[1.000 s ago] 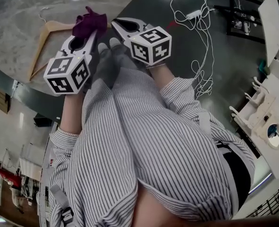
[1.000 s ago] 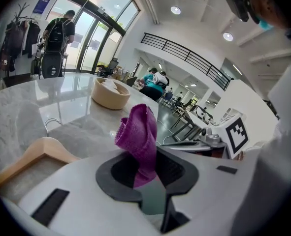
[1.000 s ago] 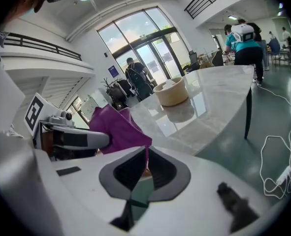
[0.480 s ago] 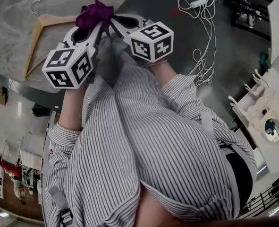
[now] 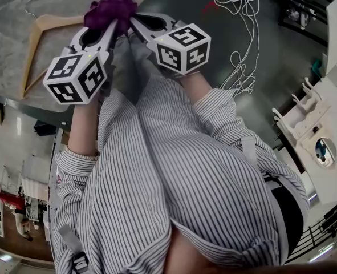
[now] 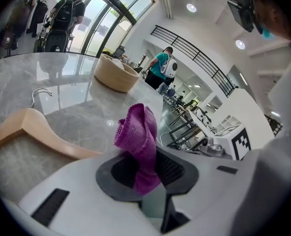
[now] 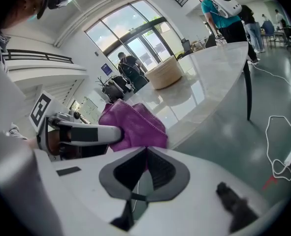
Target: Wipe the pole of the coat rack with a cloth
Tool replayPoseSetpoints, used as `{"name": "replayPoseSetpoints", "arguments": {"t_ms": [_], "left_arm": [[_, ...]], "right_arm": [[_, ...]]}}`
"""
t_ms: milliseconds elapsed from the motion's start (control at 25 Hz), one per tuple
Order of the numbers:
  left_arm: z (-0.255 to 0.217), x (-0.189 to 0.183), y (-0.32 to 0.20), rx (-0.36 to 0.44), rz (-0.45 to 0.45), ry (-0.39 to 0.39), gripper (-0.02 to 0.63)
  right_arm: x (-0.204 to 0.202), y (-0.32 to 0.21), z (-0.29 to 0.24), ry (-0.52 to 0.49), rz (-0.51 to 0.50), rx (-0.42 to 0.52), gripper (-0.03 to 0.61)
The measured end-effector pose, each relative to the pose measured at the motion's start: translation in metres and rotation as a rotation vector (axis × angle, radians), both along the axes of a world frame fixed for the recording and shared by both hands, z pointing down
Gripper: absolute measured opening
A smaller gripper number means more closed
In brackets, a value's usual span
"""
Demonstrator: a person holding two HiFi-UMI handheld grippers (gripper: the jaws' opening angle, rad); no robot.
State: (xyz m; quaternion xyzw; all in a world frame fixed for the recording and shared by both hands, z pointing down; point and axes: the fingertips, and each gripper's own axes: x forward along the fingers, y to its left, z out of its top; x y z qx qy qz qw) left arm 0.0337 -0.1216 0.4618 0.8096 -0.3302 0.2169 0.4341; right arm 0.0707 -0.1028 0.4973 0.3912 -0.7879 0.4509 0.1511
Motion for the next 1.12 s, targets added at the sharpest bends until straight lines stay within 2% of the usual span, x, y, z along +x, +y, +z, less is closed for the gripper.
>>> {"name": "replayPoseSetpoints", "arguments": {"t_ms": [640,1120], "left_arm": [[0.002,-0.012,-0.007,-0.015,-0.052,0.008,0.094],[0.002,-0.022,-0.013,-0.033,-0.094,0.016,0.094]], "right_arm": [[-0.003,-0.009,-0.004,-0.035,-0.003,0.002,0.017],[-0.007,-0.014,0.001,-0.062,-0.049,-0.023,0.017]]}}
